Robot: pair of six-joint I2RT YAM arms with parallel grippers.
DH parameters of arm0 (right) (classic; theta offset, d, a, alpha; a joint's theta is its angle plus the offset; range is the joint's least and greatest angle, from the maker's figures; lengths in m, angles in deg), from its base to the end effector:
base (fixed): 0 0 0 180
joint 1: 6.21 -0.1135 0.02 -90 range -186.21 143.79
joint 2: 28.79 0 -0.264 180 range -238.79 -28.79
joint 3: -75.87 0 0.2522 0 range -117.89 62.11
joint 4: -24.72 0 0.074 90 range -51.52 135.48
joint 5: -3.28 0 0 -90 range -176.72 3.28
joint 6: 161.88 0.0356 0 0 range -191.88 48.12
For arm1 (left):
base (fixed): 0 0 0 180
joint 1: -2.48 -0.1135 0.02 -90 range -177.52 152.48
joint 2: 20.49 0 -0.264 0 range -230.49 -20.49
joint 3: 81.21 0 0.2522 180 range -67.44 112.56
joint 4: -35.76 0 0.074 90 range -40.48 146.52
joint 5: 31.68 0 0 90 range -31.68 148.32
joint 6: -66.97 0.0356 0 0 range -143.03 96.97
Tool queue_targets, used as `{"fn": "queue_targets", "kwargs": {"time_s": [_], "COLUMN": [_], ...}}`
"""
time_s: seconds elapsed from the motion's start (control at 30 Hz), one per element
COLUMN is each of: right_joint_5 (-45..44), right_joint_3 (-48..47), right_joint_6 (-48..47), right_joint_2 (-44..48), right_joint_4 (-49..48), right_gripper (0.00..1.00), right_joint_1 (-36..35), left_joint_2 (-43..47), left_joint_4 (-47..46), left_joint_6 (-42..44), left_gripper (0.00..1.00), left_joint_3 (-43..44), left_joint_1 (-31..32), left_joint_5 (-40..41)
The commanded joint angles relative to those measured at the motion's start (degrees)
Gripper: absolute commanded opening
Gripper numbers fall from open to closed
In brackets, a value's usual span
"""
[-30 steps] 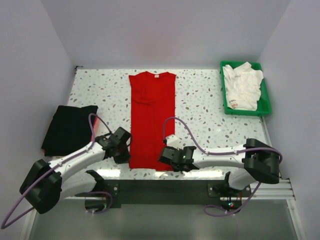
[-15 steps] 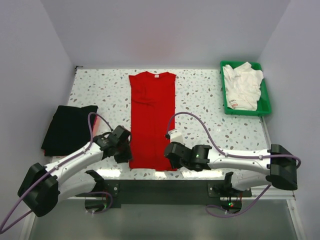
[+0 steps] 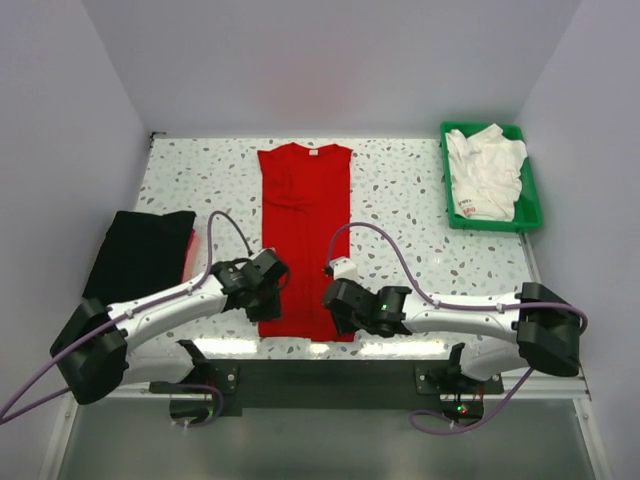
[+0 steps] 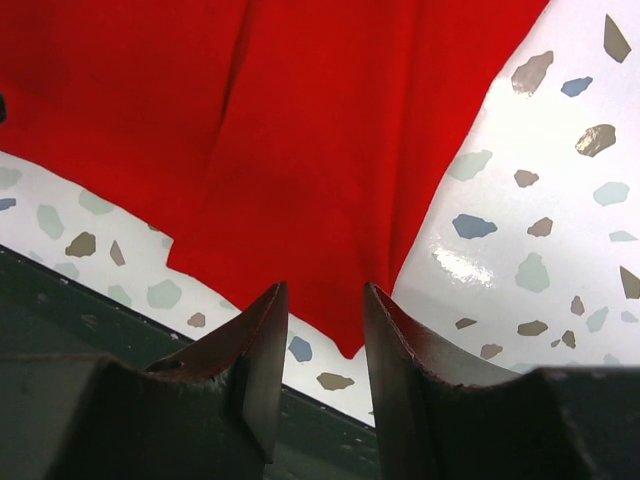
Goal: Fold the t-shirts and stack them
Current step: Fold the tshirt
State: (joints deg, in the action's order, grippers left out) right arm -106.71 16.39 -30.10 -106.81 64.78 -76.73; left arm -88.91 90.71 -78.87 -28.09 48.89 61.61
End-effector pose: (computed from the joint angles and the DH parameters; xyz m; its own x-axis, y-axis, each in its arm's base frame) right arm 0.0983 0.2413 0.1998 -0.7630 -0.2794 -0.5829 -0.4267 0.8951 0.1295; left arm 0.1416 -0.1458 0.1893 -0.9517 -0.1984 -0.2344 -0.1385 0.9585 -0.2493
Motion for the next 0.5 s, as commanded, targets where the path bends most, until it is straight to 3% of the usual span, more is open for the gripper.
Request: {"fn": "queue_targets", "kwargs": {"time_s": [0.0,0.47], "right_joint_5": [0.4,1.6], "right_joint_3": [1.6,5.0], "right_joint_6": [-0.4,0.8], "right_joint_2": [0.5,0.2], "right_joint_4": [-3.3,-6.0], "right_gripper": [0.40,0.40], "right_joint_1": [0.6,1.9], "left_joint_2": [-2.2,-7.4], "left_joint_4": [2.2,0.2], "left_joint_6": [-1.4,-2.4], "left_gripper": [0.35,0.35], "left_joint_3": [2.5,0.3], "left_joint_1": [2.2,5.8], "left_joint_5": [4.4,6.4]}}
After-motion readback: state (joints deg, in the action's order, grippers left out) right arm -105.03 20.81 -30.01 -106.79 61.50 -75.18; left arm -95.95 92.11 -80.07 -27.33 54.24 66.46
